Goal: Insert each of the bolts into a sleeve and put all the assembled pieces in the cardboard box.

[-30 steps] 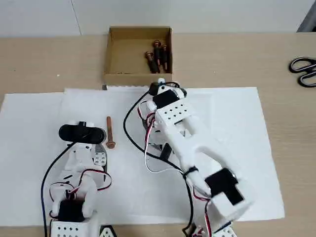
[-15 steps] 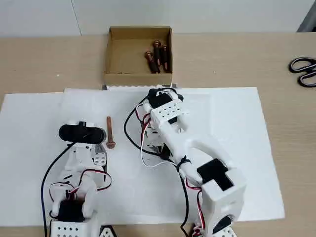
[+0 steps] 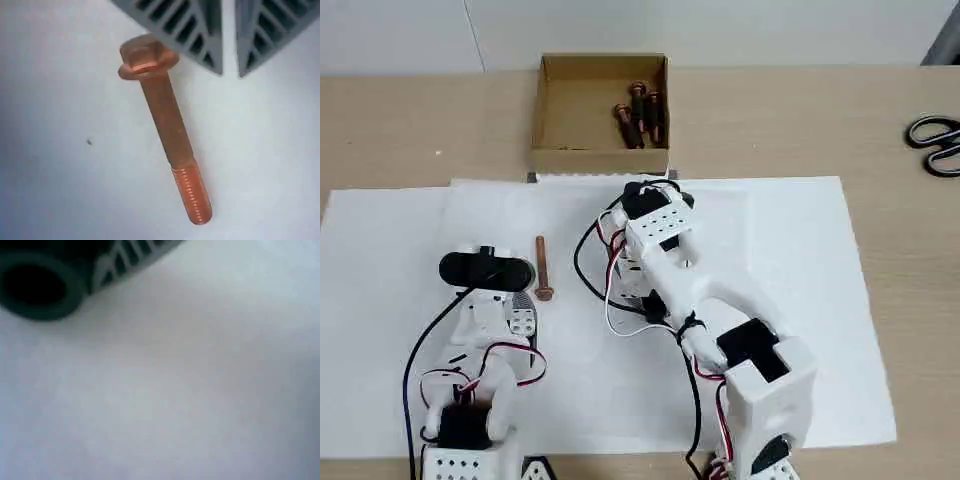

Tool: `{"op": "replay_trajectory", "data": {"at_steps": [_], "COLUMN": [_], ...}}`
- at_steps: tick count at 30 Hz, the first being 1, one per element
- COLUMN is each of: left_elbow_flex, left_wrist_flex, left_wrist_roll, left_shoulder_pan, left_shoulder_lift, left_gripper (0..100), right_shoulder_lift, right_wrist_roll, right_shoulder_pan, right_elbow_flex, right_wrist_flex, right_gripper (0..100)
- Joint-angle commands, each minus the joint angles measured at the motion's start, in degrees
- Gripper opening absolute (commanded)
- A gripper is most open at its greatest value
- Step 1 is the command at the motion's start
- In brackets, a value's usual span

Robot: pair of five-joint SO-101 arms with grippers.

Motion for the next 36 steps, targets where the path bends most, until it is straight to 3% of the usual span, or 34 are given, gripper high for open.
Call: {"op": "replay_trajectory", "data": {"at_steps": [1, 6, 9, 13, 20, 30, 36], "left_elbow_flex": [-1.27, -1.54, -4.35, -12.79, -23.87, -48.84, -63.6], "left_wrist_flex": [0.0, 0.0, 0.62, 5.27, 12.92, 14.95, 17.14], "left_wrist_roll": [0.26, 0.35, 0.44, 4.84, 4.92, 5.8, 16.0], "left_shoulder_pan": [0.26, -0.09, -0.18, -0.09, -0.09, -0.09, -0.09], "left_shoulder_lift": [-0.53, -0.53, -0.18, -0.09, 2.37, 38.95, 61.63], "left_gripper": [1, 1, 1, 1, 1, 1, 1], "right_shoulder_lift": [-0.4, -2.15, -6.02, -13.49, -22.9, -35.21, -40.22], "right_wrist_roll": [0.44, 0.44, 2.29, 3.52, 3.69, 3.6, 3.6], "right_shoulder_pan": [-0.57, -0.66, 0.57, 3.47, 10.15, 18.07, 22.2], "right_elbow_flex": [-5.1, -19.96, -22.51, -21.19, -8.09, 8.79, 17.14], "right_wrist_flex": [1.1, 13.14, 13.58, 13.76, 13.67, 12.09, 8.22], "right_gripper": [0.2, 0.2, 0.2, 0.2, 0.2, 0.2, 0.2]}}
